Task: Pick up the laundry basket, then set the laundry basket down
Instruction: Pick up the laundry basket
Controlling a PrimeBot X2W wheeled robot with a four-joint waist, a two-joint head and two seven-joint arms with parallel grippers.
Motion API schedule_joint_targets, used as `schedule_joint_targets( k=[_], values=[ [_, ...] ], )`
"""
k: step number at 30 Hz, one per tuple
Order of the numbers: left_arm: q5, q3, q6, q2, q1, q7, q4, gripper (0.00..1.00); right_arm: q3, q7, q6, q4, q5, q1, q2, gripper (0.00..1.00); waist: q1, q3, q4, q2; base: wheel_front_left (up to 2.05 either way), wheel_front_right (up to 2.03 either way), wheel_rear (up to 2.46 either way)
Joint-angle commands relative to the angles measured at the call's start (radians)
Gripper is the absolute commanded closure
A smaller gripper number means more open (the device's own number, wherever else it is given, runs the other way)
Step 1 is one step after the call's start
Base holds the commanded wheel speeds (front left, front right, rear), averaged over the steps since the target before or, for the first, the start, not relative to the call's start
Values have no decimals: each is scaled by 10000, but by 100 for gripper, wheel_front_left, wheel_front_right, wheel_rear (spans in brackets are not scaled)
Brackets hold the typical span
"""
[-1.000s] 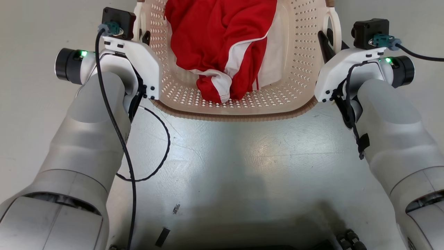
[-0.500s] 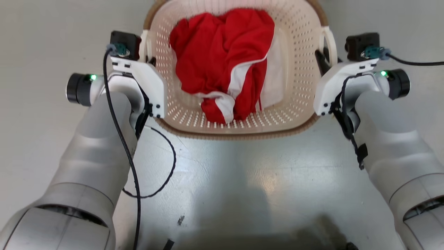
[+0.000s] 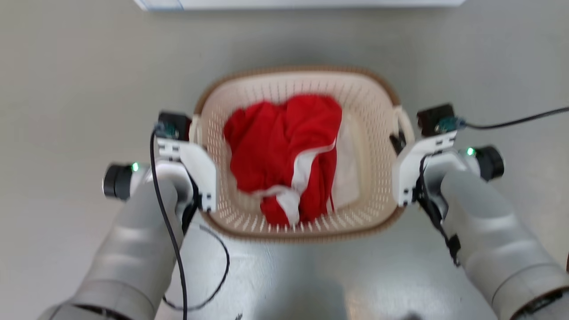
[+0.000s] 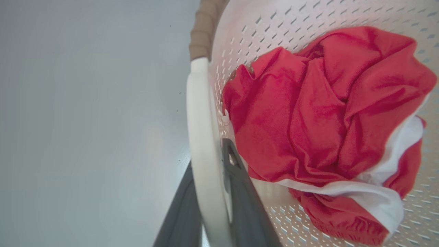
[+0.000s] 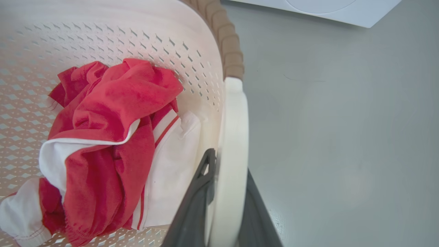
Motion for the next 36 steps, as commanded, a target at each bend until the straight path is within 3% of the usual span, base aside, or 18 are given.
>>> schedule_joint_targets(
  k=[1, 21, 36],
  values=[
    [-99, 65, 21, 218, 276, -49, -150, 100, 362, 159, 87, -244, 48, 633, 268, 100, 0, -708, 1, 0, 0, 0, 0],
    [-1588, -1230, -167, 215, 2808, 1439, -502, 100, 2387, 1743, 87, -1307, 1897, 2921, 268, 100, 0, -4549, -259, 0, 0, 0, 0],
    [-2701, -2454, 232, 214, 4451, 2139, -1286, 100, 3375, 2359, 87, -1344, 2915, 4204, 268, 100, 0, -6697, -529, 0, 0, 0, 0]
  ],
)
